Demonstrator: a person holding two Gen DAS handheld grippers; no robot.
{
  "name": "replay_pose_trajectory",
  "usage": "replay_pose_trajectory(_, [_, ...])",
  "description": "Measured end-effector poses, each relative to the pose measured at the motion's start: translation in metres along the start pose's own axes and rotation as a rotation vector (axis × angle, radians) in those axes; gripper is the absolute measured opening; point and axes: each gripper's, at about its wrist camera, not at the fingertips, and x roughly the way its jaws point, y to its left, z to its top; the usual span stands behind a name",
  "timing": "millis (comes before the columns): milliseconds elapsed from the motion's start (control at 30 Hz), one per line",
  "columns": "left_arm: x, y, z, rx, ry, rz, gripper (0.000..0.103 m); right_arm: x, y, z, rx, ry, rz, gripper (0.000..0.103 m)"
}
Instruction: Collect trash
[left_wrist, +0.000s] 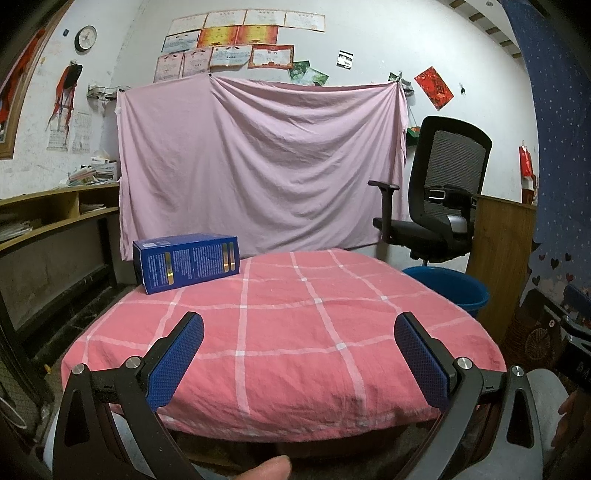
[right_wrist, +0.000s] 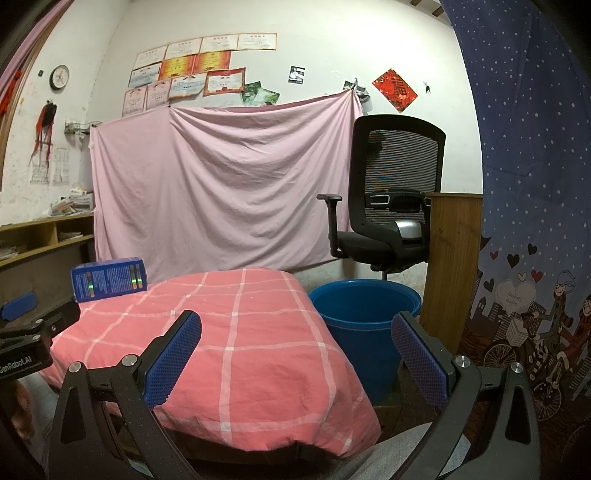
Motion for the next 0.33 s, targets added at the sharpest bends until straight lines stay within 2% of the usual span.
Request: replay_pose_trajectory(333, [0.0028,0.0013,-0.0047,0.004,-0.003,0.015,0.101,0.0,0.0,0.0005,0.001,0.0,-0.001,0.103])
